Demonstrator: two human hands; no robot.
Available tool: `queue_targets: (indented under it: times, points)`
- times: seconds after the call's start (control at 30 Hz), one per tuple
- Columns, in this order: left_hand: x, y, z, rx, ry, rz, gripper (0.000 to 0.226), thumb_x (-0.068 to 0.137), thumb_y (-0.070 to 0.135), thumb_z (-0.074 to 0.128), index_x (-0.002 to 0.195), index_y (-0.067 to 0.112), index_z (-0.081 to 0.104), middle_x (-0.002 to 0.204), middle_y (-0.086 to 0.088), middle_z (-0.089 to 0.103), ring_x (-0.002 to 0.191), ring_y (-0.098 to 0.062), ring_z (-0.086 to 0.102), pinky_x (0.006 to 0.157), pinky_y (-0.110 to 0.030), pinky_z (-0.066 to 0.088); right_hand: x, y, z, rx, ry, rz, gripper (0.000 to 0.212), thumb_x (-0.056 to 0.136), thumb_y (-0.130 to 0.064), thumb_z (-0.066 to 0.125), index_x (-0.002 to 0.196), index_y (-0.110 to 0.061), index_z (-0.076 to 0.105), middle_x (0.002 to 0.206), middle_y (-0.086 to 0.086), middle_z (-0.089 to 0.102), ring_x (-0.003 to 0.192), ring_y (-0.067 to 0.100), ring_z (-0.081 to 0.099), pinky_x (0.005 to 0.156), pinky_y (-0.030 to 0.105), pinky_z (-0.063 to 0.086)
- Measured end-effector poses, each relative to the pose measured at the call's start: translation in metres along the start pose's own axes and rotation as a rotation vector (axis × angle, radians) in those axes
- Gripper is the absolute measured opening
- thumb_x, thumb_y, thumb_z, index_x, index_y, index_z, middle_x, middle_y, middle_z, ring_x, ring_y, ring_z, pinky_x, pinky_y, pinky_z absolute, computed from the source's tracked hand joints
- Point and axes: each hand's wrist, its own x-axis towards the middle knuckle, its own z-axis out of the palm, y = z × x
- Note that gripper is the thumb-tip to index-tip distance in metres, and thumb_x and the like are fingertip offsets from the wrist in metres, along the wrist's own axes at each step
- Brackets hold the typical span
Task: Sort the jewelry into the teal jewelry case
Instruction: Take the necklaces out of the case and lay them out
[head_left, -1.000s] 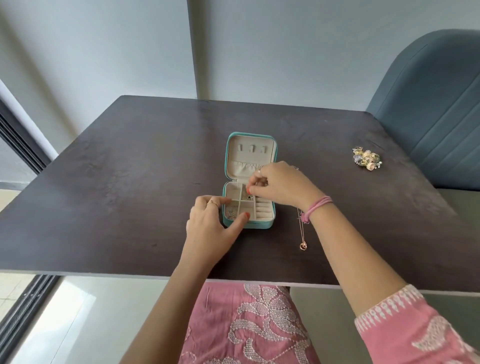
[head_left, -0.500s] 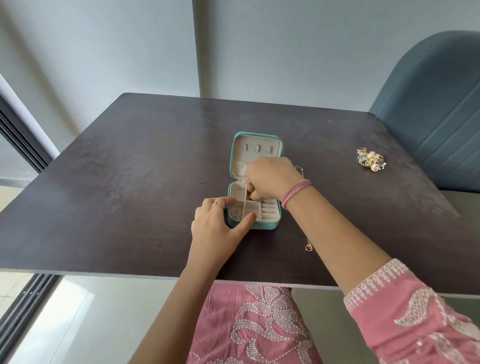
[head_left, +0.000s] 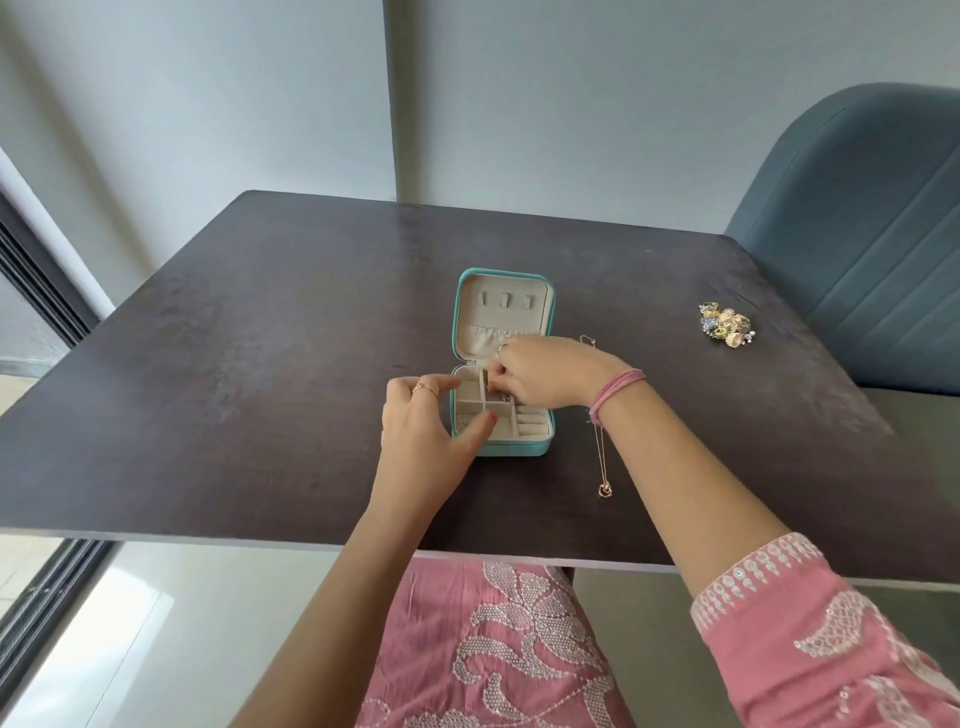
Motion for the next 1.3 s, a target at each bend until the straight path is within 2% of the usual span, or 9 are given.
queue_targets:
  times: [0.1,0.2,0.33,0.43,0.6,0.77,0.87,1.0,1.3]
  points:
    - [0.001,0.011,-0.007,-0.071,0.054,0.028,0.03,0.086,0.024,0.066,0.114,0.019,0.059,0.109,0.005,0.051,0.088,-0.004,0.055,0.066,-0.004,0.042,-0.011,0.007,-0.009,0.218,0.014,-0.007,0.025,0.099,-0.018,0.045,0.093,-0.002,0.063,0.089,0.007,0.061,0.081,0.02,0.054,0.067,0.022,0.04]
    - [0.002,0.02,-0.01,-0.234,-0.019,-0.036,0.016,0.088,0.016,0.061,0.103,0.018,0.065,0.1,0.004,0.068,0.083,-0.005,0.063,0.069,-0.011,0.052,-0.024,0.012,-0.023,0.389,0.058,-0.034,0.018,0.1,-0.023,0.046,0.098,-0.012,0.06,0.091,0.001,0.064,0.076,0.007,0.056,0.068,0.011,0.041]
    - [0.004,0.029,-0.01,-0.404,-0.145,-0.105,0.021,0.087,0.014,0.064,0.108,0.015,0.068,0.102,0.004,0.071,0.091,-0.008,0.067,0.084,-0.027,0.056,-0.031,0.018,-0.035,0.635,0.095,-0.086,0.017,0.1,-0.022,0.048,0.104,-0.011,0.06,0.092,0.003,0.066,0.076,-0.002,0.063,0.077,0.024,0.055]
    - [0.005,0.037,-0.011,-0.449,-0.085,-0.103,0.026,0.085,0.014,0.066,0.111,0.018,0.063,0.105,0.007,0.067,0.092,-0.006,0.065,0.082,-0.026,0.055,-0.036,0.02,-0.042,0.708,0.09,-0.122,0.02,0.1,-0.023,0.048,0.102,-0.009,0.062,0.101,0.013,0.067,0.086,0.005,0.064,0.075,0.022,0.055]
    - [0.005,0.044,-0.017,-0.514,-0.017,-0.11,0.026,0.083,0.008,0.066,0.102,0.024,0.056,0.103,0.002,0.064,0.092,-0.011,0.063,0.078,-0.023,0.054,-0.044,0.018,-0.051,0.813,0.121,-0.164,0.011,0.098,-0.022,0.052,0.094,-0.018,0.061,0.098,0.007,0.068,0.083,0.003,0.065,0.073,0.021,0.053]
    - [0.004,0.045,-0.023,-0.576,-0.247,-0.105,0.049,0.085,-0.009,0.049,0.125,0.019,0.053,0.119,0.01,0.061,0.111,-0.003,0.056,0.082,-0.014,0.047,-0.049,0.015,-0.056,0.889,0.16,-0.17,0.011,0.098,-0.02,0.052,0.093,-0.015,0.061,0.089,0.004,0.068,0.078,0.006,0.066,0.07,0.021,0.054]
    - [0.004,0.045,-0.023,-0.677,-0.36,-0.151,0.049,0.084,-0.016,0.043,0.121,0.013,0.055,0.117,0.002,0.067,0.108,-0.009,0.062,0.088,-0.023,0.051,-0.051,0.012,-0.06,0.924,0.18,-0.16,0.01,0.097,-0.02,0.053,0.093,-0.016,0.06,0.085,0.002,0.067,0.074,0.006,0.066,0.068,0.021,0.055]
    - [0.004,0.043,-0.02,-0.845,-0.41,-0.204,0.034,0.088,-0.006,0.056,0.117,0.009,0.061,0.108,-0.003,0.072,0.108,-0.019,0.066,0.1,-0.035,0.047,-0.052,0.01,-0.062,1.007,0.207,-0.137,0.008,0.097,-0.02,0.053,0.095,-0.015,0.059,0.088,0.004,0.066,0.075,0.009,0.067,0.07,0.025,0.055]
    - [0.0,0.046,-0.024,-1.137,-0.367,-0.273,0.023,0.091,0.002,0.057,0.113,-0.002,0.063,0.104,-0.014,0.072,0.091,-0.019,0.071,0.08,-0.023,0.057,-0.053,0.017,-0.051,1.512,0.256,-0.042,0.005,0.099,-0.019,0.05,0.099,-0.014,0.051,0.099,0.018,0.069,0.083,0.03,0.071,0.073,0.036,0.057]
